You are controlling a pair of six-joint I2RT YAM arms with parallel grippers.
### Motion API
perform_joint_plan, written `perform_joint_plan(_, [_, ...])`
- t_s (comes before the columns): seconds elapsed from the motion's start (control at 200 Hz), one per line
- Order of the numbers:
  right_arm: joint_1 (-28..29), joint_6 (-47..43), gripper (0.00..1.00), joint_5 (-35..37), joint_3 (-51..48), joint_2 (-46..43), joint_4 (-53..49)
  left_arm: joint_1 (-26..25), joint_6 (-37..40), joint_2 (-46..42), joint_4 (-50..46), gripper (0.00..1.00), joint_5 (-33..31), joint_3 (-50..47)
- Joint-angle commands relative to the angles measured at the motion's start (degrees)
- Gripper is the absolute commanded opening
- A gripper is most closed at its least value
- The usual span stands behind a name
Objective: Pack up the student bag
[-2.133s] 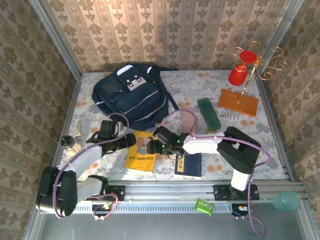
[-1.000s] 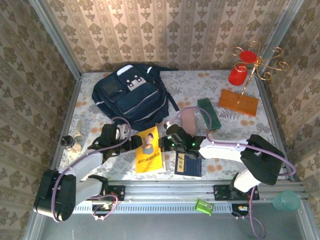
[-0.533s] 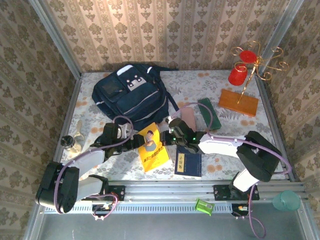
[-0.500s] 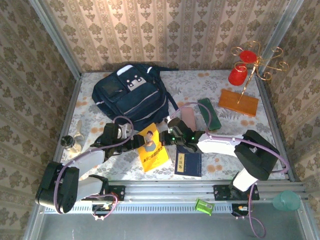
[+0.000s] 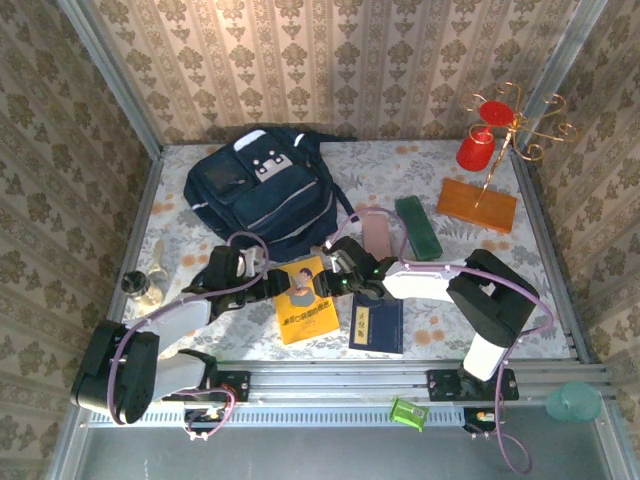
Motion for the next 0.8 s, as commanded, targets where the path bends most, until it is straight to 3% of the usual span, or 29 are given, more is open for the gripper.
perform_joint_plan(0.0, [0.5, -0.3, 0.48, -3.4, 1.1, 2.2, -1.1, -0.4, 1.6, 1.0, -3.8, 0.76, -2.8, -0.1])
perform_joint_plan(0.19, [1.5, 1.5, 0.45, -4.1, 1.9, 4.1, 0.3, -0.4, 1.8, 1.7, -3.6, 0.76, -2.7, 0.0])
perform_joint_plan(0.515, [1.3, 5.6, 0.00, -4.8, 1.2, 0.3, 8.8, -0.6, 1.5, 2.3, -2.5, 0.76, -2.9, 0.1])
perform_joint_plan(0.795, [0.1, 10.1, 0.00, -2.0, -6.4, -7.7, 19.1, 2.5, -2.0, -4.2, -1.1, 0.80, -2.9, -3.0])
